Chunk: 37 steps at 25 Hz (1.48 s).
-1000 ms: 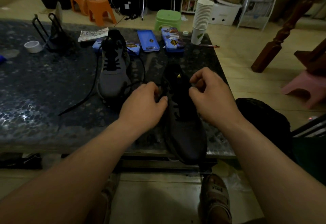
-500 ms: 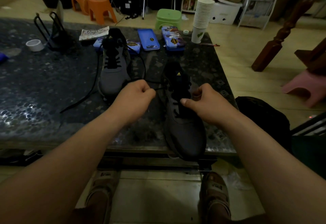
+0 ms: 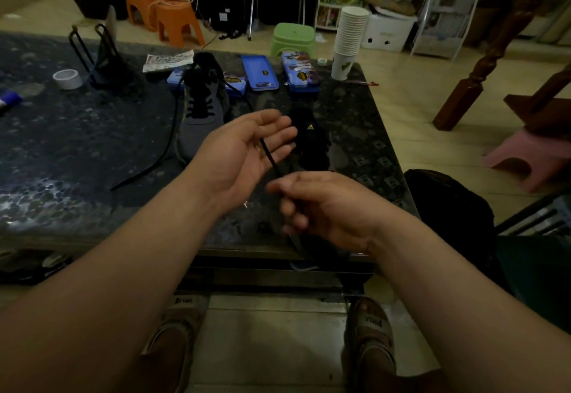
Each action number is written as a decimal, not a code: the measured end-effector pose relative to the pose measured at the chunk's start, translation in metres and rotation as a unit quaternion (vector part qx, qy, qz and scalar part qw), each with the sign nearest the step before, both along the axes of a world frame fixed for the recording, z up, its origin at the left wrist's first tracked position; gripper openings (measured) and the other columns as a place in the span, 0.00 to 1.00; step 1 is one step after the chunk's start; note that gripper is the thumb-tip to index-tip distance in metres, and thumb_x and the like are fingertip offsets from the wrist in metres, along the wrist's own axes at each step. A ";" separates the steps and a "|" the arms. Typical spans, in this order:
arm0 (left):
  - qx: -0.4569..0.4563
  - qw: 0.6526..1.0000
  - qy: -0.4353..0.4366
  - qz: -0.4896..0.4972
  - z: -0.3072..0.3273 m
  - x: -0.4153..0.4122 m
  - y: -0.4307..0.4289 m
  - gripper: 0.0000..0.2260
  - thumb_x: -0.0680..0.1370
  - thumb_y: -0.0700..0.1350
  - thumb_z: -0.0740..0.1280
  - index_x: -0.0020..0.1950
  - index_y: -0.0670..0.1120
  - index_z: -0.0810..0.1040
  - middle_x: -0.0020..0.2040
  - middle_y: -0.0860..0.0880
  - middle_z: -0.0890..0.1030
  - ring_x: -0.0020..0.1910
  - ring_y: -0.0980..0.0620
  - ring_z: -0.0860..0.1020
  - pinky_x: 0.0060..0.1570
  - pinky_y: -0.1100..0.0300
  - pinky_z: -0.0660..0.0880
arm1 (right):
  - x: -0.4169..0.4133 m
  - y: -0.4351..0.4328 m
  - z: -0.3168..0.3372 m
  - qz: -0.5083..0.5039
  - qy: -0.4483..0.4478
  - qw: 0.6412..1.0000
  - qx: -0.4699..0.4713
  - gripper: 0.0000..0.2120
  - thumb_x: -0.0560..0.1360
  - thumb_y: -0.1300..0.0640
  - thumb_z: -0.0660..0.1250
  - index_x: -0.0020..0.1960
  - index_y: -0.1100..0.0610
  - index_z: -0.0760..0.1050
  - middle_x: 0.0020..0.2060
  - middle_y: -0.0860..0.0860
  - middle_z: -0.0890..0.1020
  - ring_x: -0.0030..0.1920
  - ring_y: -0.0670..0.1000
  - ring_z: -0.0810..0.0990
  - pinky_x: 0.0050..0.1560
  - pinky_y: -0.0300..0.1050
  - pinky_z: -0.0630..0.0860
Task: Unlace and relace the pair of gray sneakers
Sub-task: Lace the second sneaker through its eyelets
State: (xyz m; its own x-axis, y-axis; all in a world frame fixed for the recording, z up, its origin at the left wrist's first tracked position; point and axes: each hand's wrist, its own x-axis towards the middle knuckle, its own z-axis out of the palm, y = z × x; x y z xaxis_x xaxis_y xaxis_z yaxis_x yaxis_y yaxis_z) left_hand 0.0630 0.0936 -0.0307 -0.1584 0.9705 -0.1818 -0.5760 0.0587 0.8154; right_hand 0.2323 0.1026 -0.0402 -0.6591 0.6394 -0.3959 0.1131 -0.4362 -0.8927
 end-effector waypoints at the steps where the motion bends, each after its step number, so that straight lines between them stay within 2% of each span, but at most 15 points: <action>1: -0.013 0.999 0.039 0.012 -0.001 -0.002 0.000 0.13 0.84 0.34 0.56 0.63 0.39 0.76 0.58 0.41 0.85 0.55 0.46 0.86 0.56 0.53 0.83 | 0.009 0.003 0.000 -0.017 -0.024 0.999 0.014 0.09 0.84 0.56 0.63 0.56 0.59 0.80 0.33 0.50 0.75 0.29 0.46 0.69 0.36 0.42 0.75; 3: -0.068 0.961 0.266 0.028 -0.008 -0.008 -0.005 0.09 0.85 0.39 0.58 0.56 0.42 0.78 0.47 0.44 0.85 0.43 0.47 0.84 0.42 0.56 0.81 | 0.027 0.015 -0.002 -0.084 -0.098 0.987 0.094 0.11 0.84 0.53 0.63 0.52 0.57 0.82 0.32 0.49 0.73 0.26 0.44 0.67 0.32 0.39 0.70; 4: -0.091 0.892 0.442 0.024 -0.014 -0.012 -0.008 0.09 0.85 0.44 0.61 0.53 0.44 0.79 0.44 0.45 0.83 0.41 0.47 0.82 0.38 0.56 0.77 | 0.035 0.021 -0.002 -0.113 -0.146 0.972 0.148 0.12 0.85 0.52 0.63 0.51 0.56 0.83 0.32 0.48 0.73 0.25 0.43 0.68 0.31 0.40 0.69; 6: -0.083 0.695 0.713 0.043 -0.030 -0.012 -0.015 0.10 0.83 0.54 0.64 0.55 0.50 0.80 0.50 0.45 0.78 0.51 0.43 0.78 0.45 0.52 0.73 | 0.041 0.030 -0.006 -0.107 -0.230 0.937 0.239 0.13 0.84 0.49 0.63 0.51 0.52 0.85 0.30 0.46 0.76 0.26 0.41 0.71 0.33 0.42 0.69; 7: -0.043 0.635 0.768 0.070 -0.033 -0.006 -0.017 0.12 0.82 0.56 0.64 0.61 0.52 0.79 0.57 0.46 0.76 0.58 0.42 0.75 0.53 0.49 0.73 | 0.038 0.031 -0.006 -0.080 -0.253 0.926 0.269 0.13 0.84 0.48 0.64 0.50 0.51 0.85 0.29 0.44 0.78 0.27 0.41 0.74 0.34 0.44 0.70; 8: 0.019 0.623 0.777 0.089 -0.031 0.003 -0.018 0.15 0.81 0.55 0.64 0.66 0.53 0.77 0.62 0.46 0.74 0.62 0.43 0.72 0.59 0.46 0.72 | 0.033 0.030 -0.004 -0.052 -0.267 0.916 0.295 0.13 0.84 0.48 0.65 0.50 0.52 0.86 0.30 0.45 0.81 0.30 0.42 0.78 0.35 0.46 0.73; 10: 0.132 0.679 0.721 0.048 -0.024 0.021 -0.015 0.18 0.82 0.50 0.62 0.71 0.51 0.75 0.65 0.49 0.75 0.64 0.47 0.74 0.64 0.45 0.72 | 0.020 0.028 -0.001 -0.017 -0.274 0.900 0.338 0.14 0.83 0.51 0.65 0.47 0.56 0.84 0.33 0.53 0.83 0.33 0.47 0.79 0.37 0.51 0.74; 12: 0.141 0.714 0.685 -0.021 -0.023 0.034 -0.012 0.15 0.85 0.47 0.60 0.71 0.51 0.74 0.60 0.52 0.77 0.58 0.51 0.76 0.60 0.50 0.74 | 0.013 0.030 0.003 -0.016 -0.270 0.890 0.368 0.14 0.83 0.54 0.65 0.45 0.62 0.82 0.32 0.54 0.79 0.31 0.48 0.75 0.34 0.49 0.69; 14: 0.114 0.712 0.692 -0.026 -0.030 0.033 -0.008 0.09 0.85 0.48 0.59 0.62 0.52 0.77 0.52 0.53 0.76 0.50 0.53 0.75 0.52 0.49 0.75 | 0.015 0.035 0.006 -0.023 -0.273 0.888 0.369 0.11 0.82 0.54 0.67 0.48 0.61 0.81 0.33 0.51 0.78 0.31 0.45 0.74 0.34 0.45 0.68; 16: 0.094 0.692 0.716 -0.005 -0.035 0.028 -0.007 0.04 0.84 0.49 0.61 0.53 0.53 0.74 0.47 0.54 0.74 0.45 0.51 0.74 0.46 0.47 0.74 | 0.019 0.039 0.007 -0.047 -0.242 0.918 0.311 0.07 0.82 0.56 0.67 0.52 0.58 0.80 0.36 0.50 0.79 0.32 0.44 0.74 0.34 0.42 0.71; 19: 0.091 0.685 0.723 0.007 -0.033 0.026 -0.004 0.06 0.84 0.50 0.61 0.48 0.54 0.71 0.45 0.54 0.74 0.43 0.51 0.74 0.42 0.49 0.73 | 0.027 0.041 0.004 -0.118 -0.168 0.949 0.238 0.06 0.84 0.59 0.63 0.54 0.57 0.80 0.40 0.51 0.82 0.34 0.46 0.77 0.37 0.42 0.79; 28: 0.071 0.646 0.760 0.022 -0.025 0.036 -0.007 0.05 0.83 0.55 0.63 0.52 0.55 0.73 0.44 0.56 0.75 0.41 0.53 0.75 0.39 0.52 0.72 | 0.036 0.042 -0.006 -0.211 -0.222 0.877 0.370 0.05 0.79 0.58 0.72 0.46 0.50 0.81 0.37 0.48 0.85 0.37 0.44 0.84 0.44 0.44 0.83; 31: 0.102 0.727 0.679 -0.030 -0.026 0.042 -0.008 0.11 0.83 0.49 0.65 0.65 0.53 0.74 0.49 0.56 0.78 0.47 0.58 0.76 0.46 0.56 0.75 | 0.032 0.037 -0.008 -0.173 -0.222 0.867 0.411 0.06 0.80 0.58 0.70 0.49 0.47 0.80 0.40 0.47 0.84 0.41 0.45 0.84 0.48 0.49 0.84; 33: 0.100 0.766 0.634 -0.030 -0.028 0.043 -0.008 0.06 0.83 0.46 0.66 0.60 0.51 0.76 0.48 0.55 0.79 0.47 0.59 0.77 0.46 0.58 0.75 | 0.028 0.035 -0.011 -0.163 -0.212 0.865 0.424 0.06 0.80 0.59 0.69 0.51 0.47 0.79 0.41 0.47 0.84 0.42 0.45 0.84 0.49 0.51 0.83; 37: 0.101 0.734 0.671 -0.013 -0.031 0.034 -0.003 0.02 0.83 0.45 0.66 0.51 0.49 0.77 0.43 0.55 0.77 0.42 0.57 0.75 0.41 0.58 0.71 | 0.028 0.041 -0.010 -0.173 -0.189 0.888 0.382 0.05 0.83 0.58 0.66 0.55 0.50 0.78 0.43 0.48 0.86 0.43 0.42 0.85 0.47 0.43 0.82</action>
State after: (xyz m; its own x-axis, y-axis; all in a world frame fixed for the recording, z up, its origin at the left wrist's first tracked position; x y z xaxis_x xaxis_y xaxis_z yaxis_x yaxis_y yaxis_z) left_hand 0.0966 0.0906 -0.0612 -0.0443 0.9617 0.2706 0.7537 -0.1456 0.6408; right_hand 0.2602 0.1431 -0.0505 -0.2834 0.9549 0.0888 0.4446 0.2129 -0.8701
